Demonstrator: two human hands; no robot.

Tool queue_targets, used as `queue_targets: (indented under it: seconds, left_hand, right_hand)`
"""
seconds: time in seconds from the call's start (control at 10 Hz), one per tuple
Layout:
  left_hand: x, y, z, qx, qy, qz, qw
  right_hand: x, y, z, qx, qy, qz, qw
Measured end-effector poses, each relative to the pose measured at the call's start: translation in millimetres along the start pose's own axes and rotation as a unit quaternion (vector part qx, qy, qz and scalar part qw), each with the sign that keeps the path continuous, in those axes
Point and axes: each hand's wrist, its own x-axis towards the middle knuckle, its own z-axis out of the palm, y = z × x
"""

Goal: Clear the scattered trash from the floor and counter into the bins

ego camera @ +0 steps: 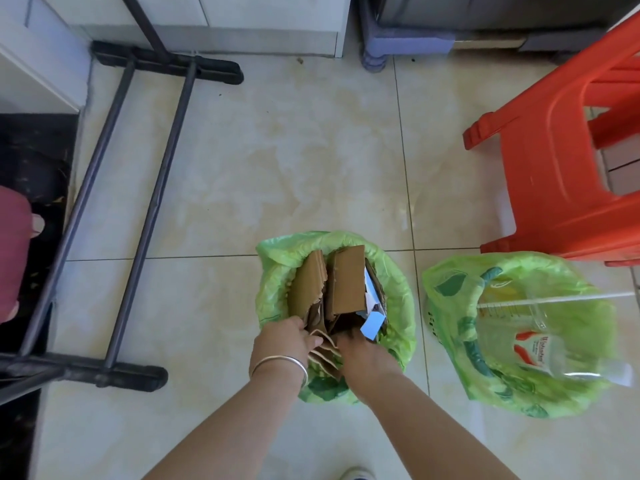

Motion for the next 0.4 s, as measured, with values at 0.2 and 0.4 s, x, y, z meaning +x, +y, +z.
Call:
queue_targets:
  seconds: [0.2, 0.4]
  left_hand:
    - [-25.1, 1.8, -11.7, 0.251, 0.110, 0.074, 0.959]
    - [-109.0, -10.7, -29.1, 0.174, 0.105, 0.092, 0.975]
  right_hand:
    - [-9.3, -2.6, -7.0, 0.033, 0.064, 0.024, 0.997]
    - [-106.5, -9.4, -6.2, 0.107, 0.111, -0.003, 0.988]
